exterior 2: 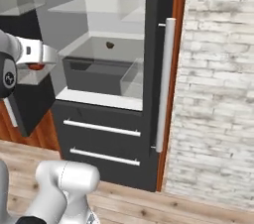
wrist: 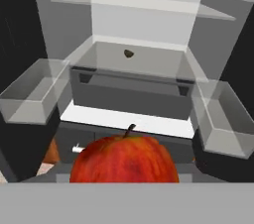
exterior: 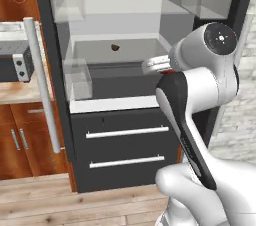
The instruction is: Pick the apple and kiwi from the fridge and place them inside the tupperware on the counter.
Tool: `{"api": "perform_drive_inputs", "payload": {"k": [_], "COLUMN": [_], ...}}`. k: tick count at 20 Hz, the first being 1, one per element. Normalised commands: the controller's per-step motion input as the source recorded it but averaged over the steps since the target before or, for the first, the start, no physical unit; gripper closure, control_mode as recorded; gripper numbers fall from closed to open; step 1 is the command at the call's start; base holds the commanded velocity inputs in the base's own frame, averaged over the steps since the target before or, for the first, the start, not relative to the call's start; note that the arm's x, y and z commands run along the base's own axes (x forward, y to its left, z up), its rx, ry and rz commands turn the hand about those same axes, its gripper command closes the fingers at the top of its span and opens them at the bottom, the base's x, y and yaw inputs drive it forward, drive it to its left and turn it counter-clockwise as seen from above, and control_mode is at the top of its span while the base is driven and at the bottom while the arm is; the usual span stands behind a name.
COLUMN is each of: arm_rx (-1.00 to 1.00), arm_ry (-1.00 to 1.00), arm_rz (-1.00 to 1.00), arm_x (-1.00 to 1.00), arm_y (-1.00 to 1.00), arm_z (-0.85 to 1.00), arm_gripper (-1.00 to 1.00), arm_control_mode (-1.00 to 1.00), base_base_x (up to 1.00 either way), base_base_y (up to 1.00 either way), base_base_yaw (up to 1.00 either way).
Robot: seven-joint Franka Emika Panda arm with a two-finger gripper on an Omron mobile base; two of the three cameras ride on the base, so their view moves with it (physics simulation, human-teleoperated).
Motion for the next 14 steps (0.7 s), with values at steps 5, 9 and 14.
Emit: {"api": "perform_drive_inputs", "payload": {"k": [5, 9, 14], "arm_rx": [0.00, 0.00, 0.00], "arm_ry": [0.00, 0.00, 0.00], "arm_rz": [0.00, 0.00, 0.00], "arm_x": [0.00, 0.00, 0.00], "arm_y": [0.00, 0.00, 0.00], "arm_z": [0.00, 0.00, 0.00], "arm_gripper": [1.00, 1.00, 1.00], "arm_control_mode": [1.00, 1.00, 1.00], "base_base_x": [-0.46, -0.03, 0.09], "base_base_y": [0.91, 1.00, 1.00], "base_base_yaw": [0.03, 0.00, -0.01]}}
